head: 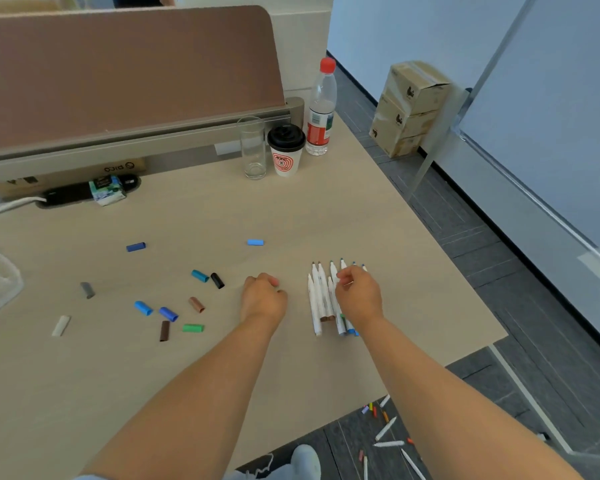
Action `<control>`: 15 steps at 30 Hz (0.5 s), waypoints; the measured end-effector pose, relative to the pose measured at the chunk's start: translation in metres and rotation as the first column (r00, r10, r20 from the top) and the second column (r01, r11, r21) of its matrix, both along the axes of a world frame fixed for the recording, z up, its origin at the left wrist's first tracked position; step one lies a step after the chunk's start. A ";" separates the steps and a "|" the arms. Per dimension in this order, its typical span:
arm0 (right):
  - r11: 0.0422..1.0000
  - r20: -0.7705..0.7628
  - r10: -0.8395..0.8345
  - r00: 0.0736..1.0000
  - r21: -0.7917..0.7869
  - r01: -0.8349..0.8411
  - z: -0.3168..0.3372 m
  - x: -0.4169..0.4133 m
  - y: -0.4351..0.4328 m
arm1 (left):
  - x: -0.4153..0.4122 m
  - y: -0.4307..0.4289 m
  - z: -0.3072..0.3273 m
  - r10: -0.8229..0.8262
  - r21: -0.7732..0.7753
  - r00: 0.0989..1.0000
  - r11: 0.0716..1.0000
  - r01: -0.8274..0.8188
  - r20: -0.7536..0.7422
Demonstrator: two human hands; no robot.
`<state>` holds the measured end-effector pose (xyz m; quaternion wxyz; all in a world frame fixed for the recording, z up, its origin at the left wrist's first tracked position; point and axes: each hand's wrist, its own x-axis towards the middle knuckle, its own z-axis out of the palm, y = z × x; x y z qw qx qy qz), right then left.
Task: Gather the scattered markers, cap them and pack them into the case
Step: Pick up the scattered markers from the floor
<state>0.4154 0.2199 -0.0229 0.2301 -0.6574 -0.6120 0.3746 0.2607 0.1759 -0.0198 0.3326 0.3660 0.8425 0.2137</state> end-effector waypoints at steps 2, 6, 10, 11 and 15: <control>0.999 -0.025 0.048 0.999 -0.001 -0.048 0.005 -0.024 0.000 | -0.023 -0.004 0.002 -0.022 0.001 0.998 1.000 0.022 -0.055; 0.989 -0.065 0.149 0.987 0.004 -0.149 0.008 -0.070 0.003 | -0.071 -0.012 0.003 -0.023 -0.010 0.981 1.000 0.021 -0.191; 0.969 0.023 0.246 0.969 0.033 -0.247 0.008 -0.109 0.009 | -0.114 -0.020 0.001 -0.171 -0.037 0.936 0.985 0.168 -0.307; 0.958 0.060 0.282 0.957 0.042 -0.285 0.007 -0.117 0.011 | -0.124 -0.020 0.000 -0.253 -0.071 0.908 0.967 0.244 -0.333; 0.861 0.247 0.477 0.843 0.062 -0.506 -0.002 -0.140 0.020 | -0.154 -0.018 -0.007 -0.497 -0.220 0.779 0.868 0.445 -0.384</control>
